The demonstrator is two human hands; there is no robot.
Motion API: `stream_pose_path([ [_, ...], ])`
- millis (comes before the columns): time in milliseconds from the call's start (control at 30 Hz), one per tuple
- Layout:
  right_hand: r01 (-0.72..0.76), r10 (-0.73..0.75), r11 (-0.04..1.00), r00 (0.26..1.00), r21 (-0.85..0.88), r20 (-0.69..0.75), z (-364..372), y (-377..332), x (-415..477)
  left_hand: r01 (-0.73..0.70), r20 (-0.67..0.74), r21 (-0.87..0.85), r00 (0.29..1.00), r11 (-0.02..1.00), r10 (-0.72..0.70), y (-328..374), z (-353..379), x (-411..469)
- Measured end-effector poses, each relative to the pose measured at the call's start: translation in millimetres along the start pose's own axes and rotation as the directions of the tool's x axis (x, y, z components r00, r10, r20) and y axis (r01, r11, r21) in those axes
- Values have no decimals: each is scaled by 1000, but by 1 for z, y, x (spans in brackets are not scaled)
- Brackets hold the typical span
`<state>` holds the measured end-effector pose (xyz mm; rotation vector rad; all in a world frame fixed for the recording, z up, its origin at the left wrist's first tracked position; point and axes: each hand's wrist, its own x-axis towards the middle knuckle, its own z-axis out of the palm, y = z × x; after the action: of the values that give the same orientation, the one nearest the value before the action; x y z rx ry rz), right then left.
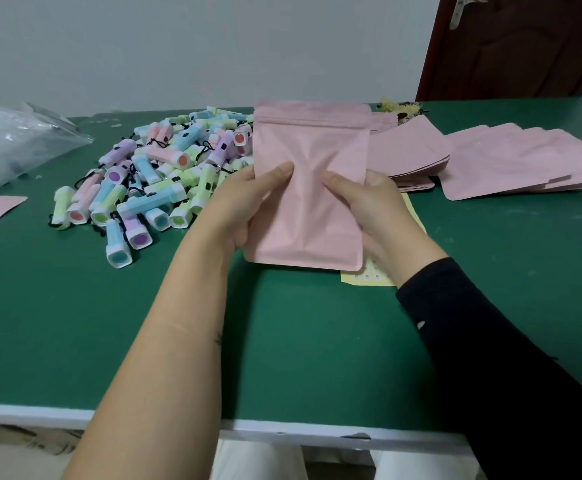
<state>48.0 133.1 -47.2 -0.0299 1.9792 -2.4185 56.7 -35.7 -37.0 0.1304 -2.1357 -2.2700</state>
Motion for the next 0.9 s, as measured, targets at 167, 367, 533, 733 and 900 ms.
stream_pose_path([
  [167, -57, 59, 997, 997, -49, 44, -2, 2, 3, -42, -195, 70, 979, 997, 55, -3, 0, 5],
  [367, -3, 27, 979, 993, -205, 114, 3, 9, -1, -104, -390, 186, 905, 977, 170, -9, -15, 8],
  [533, 7, -4, 994, 1000, -106, 29, 2, 6, 1, -80, -221, -35, 973, 996, 71, -5, -15, 7],
  [733, -62, 47, 992, 990, 111, 136, -6, 3, 3, -6, -116, -83, 993, 997, -3, -4, -4, 4],
  [900, -88, 85, 996, 990, 30, 115, -1, 6, -2, -12, -20, -151, 1000, 988, 9, -1, -4, 2],
])
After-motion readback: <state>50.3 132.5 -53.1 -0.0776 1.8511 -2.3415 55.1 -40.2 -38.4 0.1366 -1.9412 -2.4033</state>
